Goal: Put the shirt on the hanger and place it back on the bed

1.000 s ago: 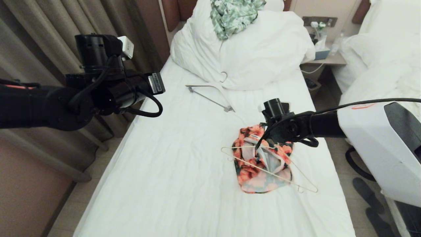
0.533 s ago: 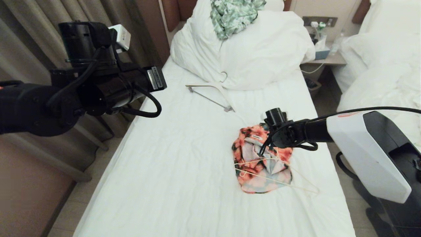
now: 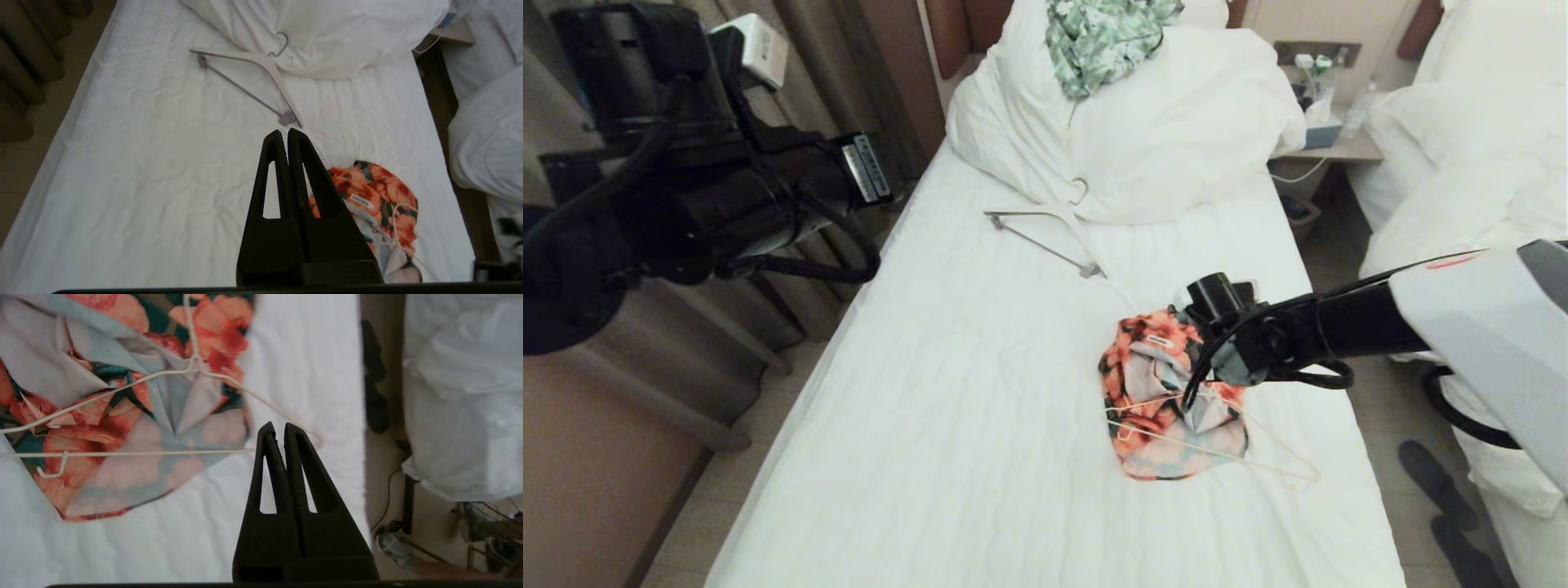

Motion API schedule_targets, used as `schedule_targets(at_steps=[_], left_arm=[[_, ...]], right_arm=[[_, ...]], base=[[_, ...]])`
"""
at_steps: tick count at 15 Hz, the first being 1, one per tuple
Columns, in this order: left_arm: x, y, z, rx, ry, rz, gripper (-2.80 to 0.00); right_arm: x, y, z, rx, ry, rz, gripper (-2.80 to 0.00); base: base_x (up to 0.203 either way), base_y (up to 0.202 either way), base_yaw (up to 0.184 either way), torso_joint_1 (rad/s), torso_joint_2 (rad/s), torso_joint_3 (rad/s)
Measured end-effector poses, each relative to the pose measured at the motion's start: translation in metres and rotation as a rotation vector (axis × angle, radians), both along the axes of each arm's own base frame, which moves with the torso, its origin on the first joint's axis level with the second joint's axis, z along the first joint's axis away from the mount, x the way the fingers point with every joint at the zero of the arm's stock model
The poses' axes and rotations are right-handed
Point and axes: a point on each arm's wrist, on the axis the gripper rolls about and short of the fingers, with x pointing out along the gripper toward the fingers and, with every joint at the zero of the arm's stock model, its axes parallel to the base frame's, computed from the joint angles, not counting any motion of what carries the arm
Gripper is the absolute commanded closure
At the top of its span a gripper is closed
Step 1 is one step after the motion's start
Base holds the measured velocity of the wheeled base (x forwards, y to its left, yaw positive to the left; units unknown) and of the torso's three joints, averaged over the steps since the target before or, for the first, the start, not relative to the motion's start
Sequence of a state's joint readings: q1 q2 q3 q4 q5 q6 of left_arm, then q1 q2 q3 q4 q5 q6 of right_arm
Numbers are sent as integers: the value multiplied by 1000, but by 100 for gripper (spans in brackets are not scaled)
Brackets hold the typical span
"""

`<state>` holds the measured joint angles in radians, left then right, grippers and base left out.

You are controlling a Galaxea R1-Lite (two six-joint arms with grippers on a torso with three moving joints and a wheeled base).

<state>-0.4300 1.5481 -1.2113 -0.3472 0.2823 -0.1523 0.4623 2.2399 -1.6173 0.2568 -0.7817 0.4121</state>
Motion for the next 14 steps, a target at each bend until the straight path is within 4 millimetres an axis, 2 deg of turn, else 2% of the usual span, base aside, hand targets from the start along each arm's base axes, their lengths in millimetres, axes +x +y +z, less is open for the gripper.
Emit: schedule_targets(at_steps=[4, 6, 9, 14], left_arm=[[-28, 21, -1, 3, -8, 54, 0], [-56, 35, 7, -8, -54, 73, 0], [-112, 61, 14, 8, -142, 121, 0], [-208, 108, 4, 48, -267, 378, 0]], right_arm=[[-65, -4, 57, -14, -83, 29, 0], [-99, -16, 82, 2, -122, 40, 0], [-151, -49, 116, 45, -201, 34, 0], [-245, -134, 155, 147, -404, -105, 0]], base=[[0, 0, 0, 0, 0, 0], [0, 0, 0, 0, 0, 0], [0, 0, 0, 0, 0, 0], [0, 0, 0, 0, 0, 0]])
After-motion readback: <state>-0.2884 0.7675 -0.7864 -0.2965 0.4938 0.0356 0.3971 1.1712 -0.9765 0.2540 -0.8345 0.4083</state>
